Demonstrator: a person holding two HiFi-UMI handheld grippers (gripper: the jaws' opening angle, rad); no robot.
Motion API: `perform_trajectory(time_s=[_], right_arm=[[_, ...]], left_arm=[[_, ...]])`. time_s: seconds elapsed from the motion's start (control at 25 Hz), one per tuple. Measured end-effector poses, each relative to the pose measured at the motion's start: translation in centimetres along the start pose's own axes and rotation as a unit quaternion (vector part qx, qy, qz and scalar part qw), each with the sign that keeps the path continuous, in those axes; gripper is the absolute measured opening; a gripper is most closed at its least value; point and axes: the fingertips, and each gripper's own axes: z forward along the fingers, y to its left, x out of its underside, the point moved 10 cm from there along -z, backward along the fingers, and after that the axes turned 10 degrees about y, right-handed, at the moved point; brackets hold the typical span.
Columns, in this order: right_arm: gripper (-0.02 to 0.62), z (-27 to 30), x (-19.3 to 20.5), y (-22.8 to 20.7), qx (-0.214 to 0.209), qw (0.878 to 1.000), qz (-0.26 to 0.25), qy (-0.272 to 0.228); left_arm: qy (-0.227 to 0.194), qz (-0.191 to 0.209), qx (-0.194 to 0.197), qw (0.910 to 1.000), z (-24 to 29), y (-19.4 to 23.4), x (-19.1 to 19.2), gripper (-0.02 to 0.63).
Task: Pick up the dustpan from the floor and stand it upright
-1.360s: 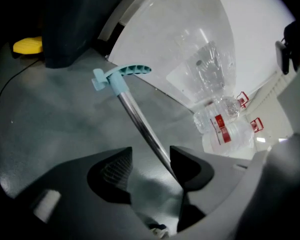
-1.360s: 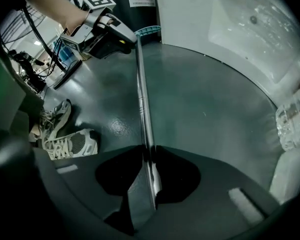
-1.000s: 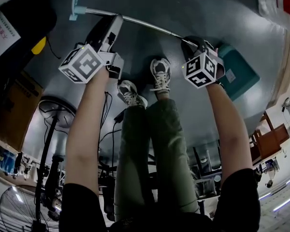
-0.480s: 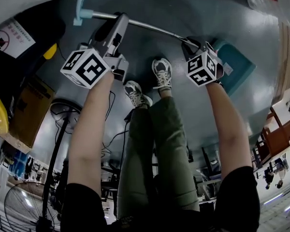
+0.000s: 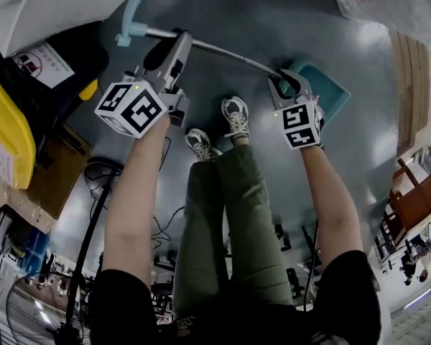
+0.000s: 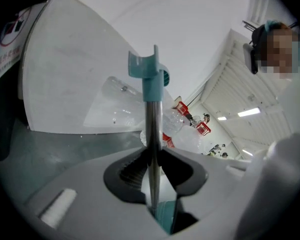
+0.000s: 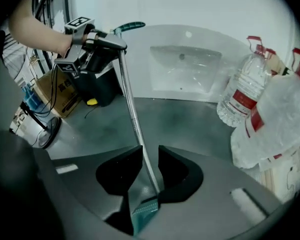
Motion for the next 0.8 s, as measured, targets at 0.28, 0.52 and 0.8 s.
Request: perform_trajectory(time_s=[0.28,0.52,0.8], right_arm=[[0.082,-8.0,-4.1,0.3,0.016,0.996,0.05,-0.077],[0.081,-13.8,-7.4,2.0,0.012,0.989,0.066,-0.132],[0.081,-18.3,-10.3,3.1,0.014,0.982,0.078,-0.169]], left_arm=[[0.004,0.043,-0.012,0.999,-3.4,-2.7,-3.8,0.141],[-0.011,0.062,-0.029,0.9976,-7.0,-3.4,-6.0,0.14],[-0.022,0.097,-0.05,0.9938,-9.7,-3.9,-9.0,0.14]])
